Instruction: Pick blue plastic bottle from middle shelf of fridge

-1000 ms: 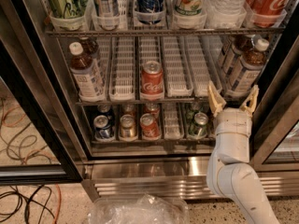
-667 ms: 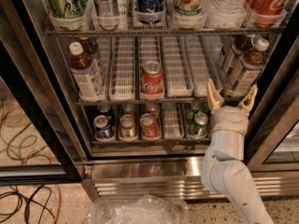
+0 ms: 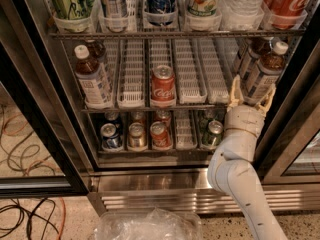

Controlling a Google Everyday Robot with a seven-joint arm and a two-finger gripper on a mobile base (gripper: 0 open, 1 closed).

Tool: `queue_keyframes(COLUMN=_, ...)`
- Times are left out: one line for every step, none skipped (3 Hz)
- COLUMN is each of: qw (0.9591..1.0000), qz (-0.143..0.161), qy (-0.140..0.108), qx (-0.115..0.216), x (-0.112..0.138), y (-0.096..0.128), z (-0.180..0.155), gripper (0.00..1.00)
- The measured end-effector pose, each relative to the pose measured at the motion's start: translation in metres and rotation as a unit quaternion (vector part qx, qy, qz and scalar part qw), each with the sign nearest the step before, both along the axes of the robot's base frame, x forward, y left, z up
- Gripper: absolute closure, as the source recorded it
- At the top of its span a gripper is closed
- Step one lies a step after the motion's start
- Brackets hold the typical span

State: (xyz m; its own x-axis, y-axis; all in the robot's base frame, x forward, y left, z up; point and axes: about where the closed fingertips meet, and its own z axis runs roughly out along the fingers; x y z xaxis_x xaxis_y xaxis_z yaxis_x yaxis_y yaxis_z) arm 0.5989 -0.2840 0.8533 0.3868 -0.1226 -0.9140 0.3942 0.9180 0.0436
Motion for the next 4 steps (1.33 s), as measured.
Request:
queue_keyframes(qw=0.9996, qz=-0.027, qy=-0.003, qx=0.007, x=0.004, y=-0.007, z=0.001, gripper=0.31)
queue_keyframes(qw=0.9989, qz=-0.045, qy=-0.005, qx=0.012, x=0.006, y=-0.011, z=0.001, gripper=0.31)
queue_keyframes(qw=0.9981, qz=-0.060, qy=-0.005, qx=0.016, x=0.008, y=-0.014, z=0.000, gripper=0.31)
queue_keyframes(qw=0.9950, qz=-0.096, qy=-0.010, qx=0.024, x=0.011, y=-0.027, z=0.001, gripper=0.34)
